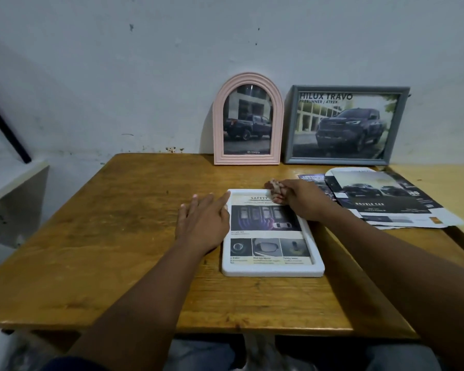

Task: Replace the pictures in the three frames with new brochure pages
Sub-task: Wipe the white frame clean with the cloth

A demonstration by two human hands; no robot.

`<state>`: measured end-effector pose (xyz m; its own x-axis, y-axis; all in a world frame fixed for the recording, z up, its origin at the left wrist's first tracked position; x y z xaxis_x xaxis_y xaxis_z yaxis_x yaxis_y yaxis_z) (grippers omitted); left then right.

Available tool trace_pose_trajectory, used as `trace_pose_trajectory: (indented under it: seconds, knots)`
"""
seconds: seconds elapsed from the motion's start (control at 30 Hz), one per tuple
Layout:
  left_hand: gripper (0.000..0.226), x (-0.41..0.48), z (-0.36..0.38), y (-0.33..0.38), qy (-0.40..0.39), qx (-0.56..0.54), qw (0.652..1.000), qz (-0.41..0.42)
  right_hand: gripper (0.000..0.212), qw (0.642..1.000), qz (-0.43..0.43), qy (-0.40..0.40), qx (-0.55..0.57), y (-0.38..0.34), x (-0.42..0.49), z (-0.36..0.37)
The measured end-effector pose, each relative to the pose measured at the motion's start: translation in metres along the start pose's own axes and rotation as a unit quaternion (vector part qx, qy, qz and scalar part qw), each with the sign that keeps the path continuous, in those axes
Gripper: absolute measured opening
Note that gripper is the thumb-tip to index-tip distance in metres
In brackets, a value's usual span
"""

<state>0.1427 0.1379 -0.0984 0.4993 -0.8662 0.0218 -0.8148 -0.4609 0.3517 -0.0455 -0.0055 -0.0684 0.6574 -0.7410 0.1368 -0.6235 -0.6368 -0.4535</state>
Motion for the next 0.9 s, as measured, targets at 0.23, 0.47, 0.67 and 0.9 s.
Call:
trace_pose_trajectory:
  seconds: [0.23, 0.47, 0.67, 0.9]
  knots:
    - [0.053, -0.018, -0.006, 0.014, 0.028, 0.038, 0.997, -0.062, 0.018, 0.987, 0.038, 0.122, 0.101, -0.009, -0.008, -0.018]
    - [0.046, -0.024, -0.022, -0.013, 0.056, -0.160, 0.979, -0.114, 0.019, 0.976, -0.100, 0.067, 0.179, -0.111, -0.002, 0.017]
    - [0.041, -0.002, -0.063, -0.059, 0.045, -0.322, 0.935, -0.140, 0.044, 0.976, -0.195, -0.077, 0.064, -0.133, -0.020, 0.065]
    - [0.043, 0.020, -0.055, -0.020, -0.072, -0.186, 0.980, -0.027, 0.054, 0.965, -0.242, -0.087, -0.050, -0.127, -0.029, 0.079]
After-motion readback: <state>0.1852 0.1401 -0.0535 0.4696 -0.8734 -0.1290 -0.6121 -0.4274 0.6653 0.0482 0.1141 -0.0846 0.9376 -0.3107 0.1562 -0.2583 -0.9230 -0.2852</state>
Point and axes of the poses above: each hand's wrist, its own x-axis towards the middle knuckle, its own z-axis out of the palm, y = z × x, the point moved 7 cm from there along x, towards the middle knuckle, and after that the axes turned 8 degrees about -z, right-handed, at the moved point
